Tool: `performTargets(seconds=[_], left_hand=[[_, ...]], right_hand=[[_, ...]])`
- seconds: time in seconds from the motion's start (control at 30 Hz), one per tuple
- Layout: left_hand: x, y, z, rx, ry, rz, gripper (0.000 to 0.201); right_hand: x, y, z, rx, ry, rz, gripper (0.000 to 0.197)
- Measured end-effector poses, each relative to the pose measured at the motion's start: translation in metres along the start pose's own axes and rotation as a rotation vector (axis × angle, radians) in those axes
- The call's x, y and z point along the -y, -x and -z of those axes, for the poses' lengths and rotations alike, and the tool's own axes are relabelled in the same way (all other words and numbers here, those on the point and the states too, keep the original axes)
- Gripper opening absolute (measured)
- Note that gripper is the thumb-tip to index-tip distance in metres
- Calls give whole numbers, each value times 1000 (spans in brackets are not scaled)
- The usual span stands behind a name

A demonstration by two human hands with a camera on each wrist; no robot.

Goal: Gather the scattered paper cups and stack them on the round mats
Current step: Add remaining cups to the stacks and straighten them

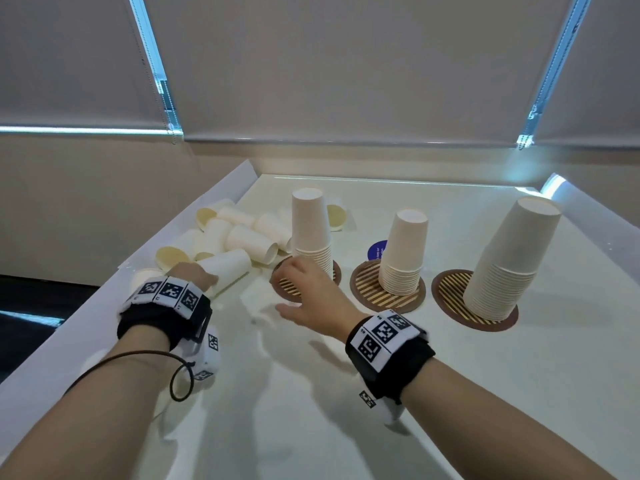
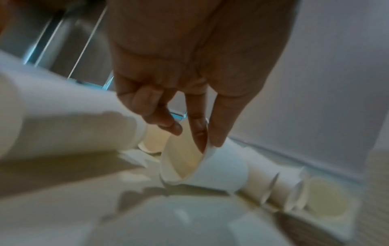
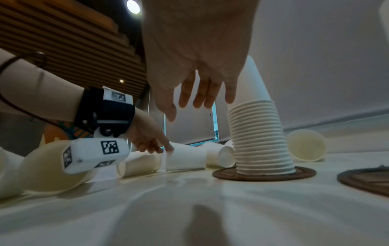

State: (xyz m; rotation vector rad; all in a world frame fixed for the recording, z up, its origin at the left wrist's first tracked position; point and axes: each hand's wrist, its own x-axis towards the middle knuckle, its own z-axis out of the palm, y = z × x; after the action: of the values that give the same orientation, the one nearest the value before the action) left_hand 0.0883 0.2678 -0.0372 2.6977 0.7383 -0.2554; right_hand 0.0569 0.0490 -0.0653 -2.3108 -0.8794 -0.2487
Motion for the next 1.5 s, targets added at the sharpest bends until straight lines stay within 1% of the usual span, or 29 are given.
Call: performTargets(seconds=[0.07,0.13,0.2,0.27,0.33,0.4,0.43,0.53,0.57,0.6,0.63,0.67,0.7,0.77,0.8,0.83,0.9,0.93,0.97,1.0,1.03,1.1,1.13,1.2,1.27,1.33,1.4,1.47,1.5], left_hand=[[-6,3,3,54,74,-80,31],[-13,16,12,86,256,-156,20],[-20,30,20,198,370,-231,20],[-27,49,27,322,461,-314,24],[-30,58,33,365,469,-338,30],[-23,63,39,366,341,-303,38],[-17,61,42,333,246,-270,40],[11,56,51,112,-159,-198,39],[21,54,53,75,-275,-186,37],[29,54,55,89,-359,-178,31],[37,55,55,136,-404,-169,30],[44,58,55,192,-436,-143,33],[50,61,53,233,-461,-120,41],[60,68,48,269,-530,-102,77],[64,70,45,272,-560,-106,87],[65,73,42,292,-583,-109,86],[63,78,37,318,-594,-83,66],[60,81,35,287,-591,-92,52],[57,85,34,229,-585,-124,41],[54,88,35,151,-567,-161,35],[52,89,37,70,-522,-197,34],[50,87,48,-17,-337,-242,34],[49,86,56,-23,-179,-260,32],[43,91,70,23,171,-284,31],[36,101,75,82,423,-315,30],[29,109,71,112,540,-347,27],[24,114,60,124,583,-369,22],[21,117,48,101,622,-388,19],[19,118,42,64,640,-392,17]], right_hand=[[3,1,-3,43,-42,-40,55],[6,1,-2,14,-52,-81,71],[9,0,0,-13,-40,-118,81],[12,-1,3,2,-103,-164,81],[13,-1,6,61,-148,-212,77],[14,2,7,125,-101,-229,76],[14,5,7,136,-85,-235,76],[16,13,9,173,-96,-247,75],[17,16,8,190,-98,-246,75],[17,18,7,207,-97,-249,75],[18,20,7,221,-93,-249,76],[19,22,7,234,-88,-249,76],[19,23,7,248,-82,-247,76],[20,26,6,277,-68,-239,75],[21,27,5,290,-63,-239,75],[22,28,4,298,-63,-241,76],[23,30,2,303,-73,-240,76],[24,30,1,300,-82,-239,75],[25,31,1,294,-95,-235,74],[26,32,2,283,-112,-230,72],[26,33,4,264,-133,-224,70],[25,35,9,219,-205,-224,67],[24,37,12,199,-252,-232,66],[22,40,16,166,-356,-261,65],[23,42,17,140,-478,-285,65],[29,41,17,102,-586,-286,65],[36,37,17,50,-680,-279,63],[42,32,18,0,-792,-293,62],[44,30,18,-33,-861,-312,66]])
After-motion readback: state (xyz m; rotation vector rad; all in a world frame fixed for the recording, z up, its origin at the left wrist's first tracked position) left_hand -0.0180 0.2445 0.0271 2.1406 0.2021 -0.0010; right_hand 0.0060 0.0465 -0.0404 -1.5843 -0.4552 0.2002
